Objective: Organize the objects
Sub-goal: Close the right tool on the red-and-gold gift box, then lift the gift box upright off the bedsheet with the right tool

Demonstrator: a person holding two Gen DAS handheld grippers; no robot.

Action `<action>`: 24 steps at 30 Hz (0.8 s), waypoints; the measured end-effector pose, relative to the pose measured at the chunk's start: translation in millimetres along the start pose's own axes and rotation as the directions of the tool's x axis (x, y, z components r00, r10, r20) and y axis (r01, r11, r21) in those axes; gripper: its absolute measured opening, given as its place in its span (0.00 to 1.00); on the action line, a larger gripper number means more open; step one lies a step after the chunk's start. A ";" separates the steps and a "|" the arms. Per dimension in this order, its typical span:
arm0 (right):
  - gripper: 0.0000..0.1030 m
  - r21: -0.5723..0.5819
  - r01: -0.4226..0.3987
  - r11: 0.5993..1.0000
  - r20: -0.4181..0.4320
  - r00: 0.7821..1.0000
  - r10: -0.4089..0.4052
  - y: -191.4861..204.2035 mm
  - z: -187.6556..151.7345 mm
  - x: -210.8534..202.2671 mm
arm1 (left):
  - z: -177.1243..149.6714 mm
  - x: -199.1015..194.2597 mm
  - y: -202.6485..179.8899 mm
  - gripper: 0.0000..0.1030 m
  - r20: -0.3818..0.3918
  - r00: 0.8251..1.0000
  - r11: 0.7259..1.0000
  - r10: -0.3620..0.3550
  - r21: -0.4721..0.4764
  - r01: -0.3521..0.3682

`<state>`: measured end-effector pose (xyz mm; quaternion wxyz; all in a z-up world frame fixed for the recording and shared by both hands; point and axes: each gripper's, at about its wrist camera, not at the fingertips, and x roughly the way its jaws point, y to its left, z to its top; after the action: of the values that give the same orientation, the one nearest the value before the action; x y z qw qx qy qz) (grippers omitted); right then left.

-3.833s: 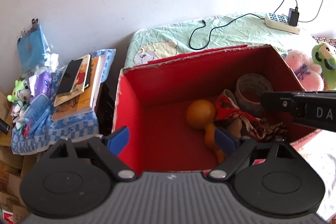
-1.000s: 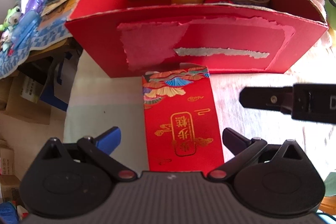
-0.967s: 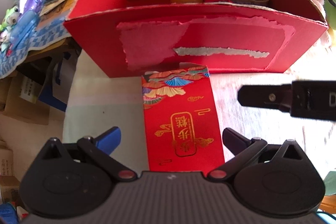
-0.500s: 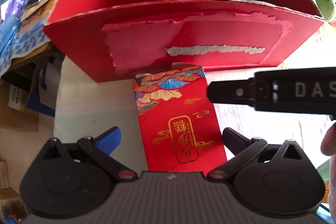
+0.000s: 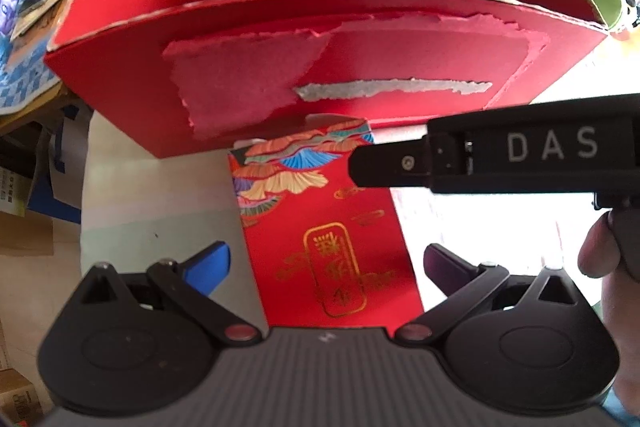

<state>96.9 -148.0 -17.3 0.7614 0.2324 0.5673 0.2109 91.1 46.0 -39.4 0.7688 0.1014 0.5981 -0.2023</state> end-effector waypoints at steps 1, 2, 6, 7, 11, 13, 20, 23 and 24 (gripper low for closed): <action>0.45 -0.001 -0.001 1.000 -0.004 1.000 0.001 0.1 0.6 0.8 | 0.2 0.3 -0.1 1.00 0.000 1.000 1.000 -0.007 -0.002 0.007; 0.45 -0.004 -0.001 1.000 -0.008 1.000 0.001 0.1 0.9 1.7 | 0.5 0.5 -0.2 1.00 0.000 1.000 1.000 -0.012 -0.004 0.012; 0.45 -0.014 0.000 1.000 -0.038 0.999 -0.001 1.6 -0.2 7.3 | 0.6 8.3 -4.2 1.00 -0.025 1.000 1.000 -0.016 0.004 0.016; 0.45 -0.014 -0.002 1.000 -0.046 0.999 0.002 1.6 -0.8 8.8 | 0.1 10.2 -4.7 1.00 -0.030 0.999 1.000 -0.011 0.005 0.011; 0.44 -0.009 -0.005 1.000 -0.081 0.997 0.005 -0.4 -4.5 16.7 | -0.9 16.0 -1.3 0.97 -0.055 0.998 1.000 -0.025 -0.016 0.024; 0.45 0.003 -0.028 1.000 -0.095 0.995 0.028 -2.4 -7.0 19.1 | -1.5 18.9 1.0 0.90 -0.070 0.997 0.999 -0.026 -0.026 0.024; 0.44 -0.003 -0.047 0.999 -0.102 0.994 0.046 -3.4 -9.5 19.3 | -4.8 18.2 0.3 0.87 -0.068 0.997 0.999 -0.028 -0.035 0.026; 0.43 -0.006 -0.051 0.999 -0.102 0.993 0.050 -4.5 -11.2 17.1 | -6.4 16.1 -2.5 0.86 -0.063 0.998 0.999 -0.026 -0.027 0.024; 0.43 -0.008 -0.050 0.999 -0.102 0.994 0.049 -4.3 -12.5 15.7 | -6.9 15.3 -4.3 0.86 -0.061 0.998 1.000 -0.024 -0.021 0.022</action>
<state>89.4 -140.9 -35.0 0.7271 0.2314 0.5984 0.2444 86.3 42.0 -55.6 0.7487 0.0928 0.6246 -0.2017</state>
